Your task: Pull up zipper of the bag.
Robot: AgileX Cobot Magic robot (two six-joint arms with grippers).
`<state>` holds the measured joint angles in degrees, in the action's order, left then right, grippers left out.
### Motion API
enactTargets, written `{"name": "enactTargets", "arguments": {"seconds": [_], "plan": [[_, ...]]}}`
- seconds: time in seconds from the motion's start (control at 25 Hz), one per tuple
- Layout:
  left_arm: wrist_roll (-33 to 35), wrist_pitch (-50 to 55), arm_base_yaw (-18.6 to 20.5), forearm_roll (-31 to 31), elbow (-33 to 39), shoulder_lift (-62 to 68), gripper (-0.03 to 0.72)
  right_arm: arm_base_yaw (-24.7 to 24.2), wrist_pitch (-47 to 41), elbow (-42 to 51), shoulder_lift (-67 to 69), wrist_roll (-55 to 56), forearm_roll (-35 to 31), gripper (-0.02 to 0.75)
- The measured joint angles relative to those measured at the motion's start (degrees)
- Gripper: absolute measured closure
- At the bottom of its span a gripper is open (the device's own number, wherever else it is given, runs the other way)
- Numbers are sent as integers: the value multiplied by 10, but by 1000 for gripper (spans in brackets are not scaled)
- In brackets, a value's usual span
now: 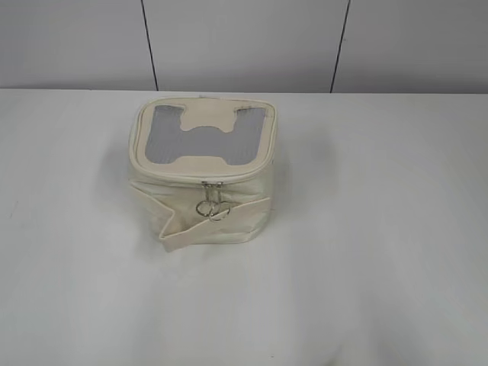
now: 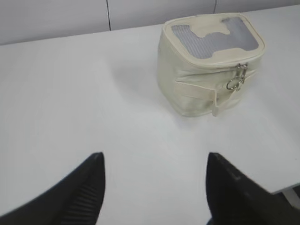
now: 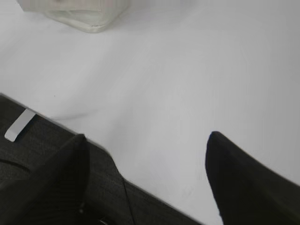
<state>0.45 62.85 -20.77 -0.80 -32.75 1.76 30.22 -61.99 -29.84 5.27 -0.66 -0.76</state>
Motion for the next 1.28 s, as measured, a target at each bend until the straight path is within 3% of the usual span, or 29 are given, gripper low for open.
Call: {"name": "enactTargets", "arguments": {"seconds": [0.32, 0.68, 0.76, 0.92, 1.0, 1.12, 1.28], "plan": [[-28, -23, 30, 23, 20, -14, 281, 0, 18, 12, -11, 7, 3, 158], [-28, -25, 38, 24, 21, -16, 304, -5, 18, 12, -20, 14, 8, 158], [-28, -25, 62, 24, 21, -20, 304, -44, 18, 12, -31, 15, 8, 158], [-28, -25, 140, 25, 21, -22, 304, -179, 20, 12, -57, 15, 8, 158], [-28, -25, 163, 24, 21, -22, 304, -219, 19, 12, -57, 16, 8, 159], [-28, -25, 179, 24, 21, -22, 304, -248, 19, 12, -57, 16, 8, 159], [-28, -25, 179, 24, 21, -22, 319, -251, 19, 12, -57, 16, 8, 159]]}}
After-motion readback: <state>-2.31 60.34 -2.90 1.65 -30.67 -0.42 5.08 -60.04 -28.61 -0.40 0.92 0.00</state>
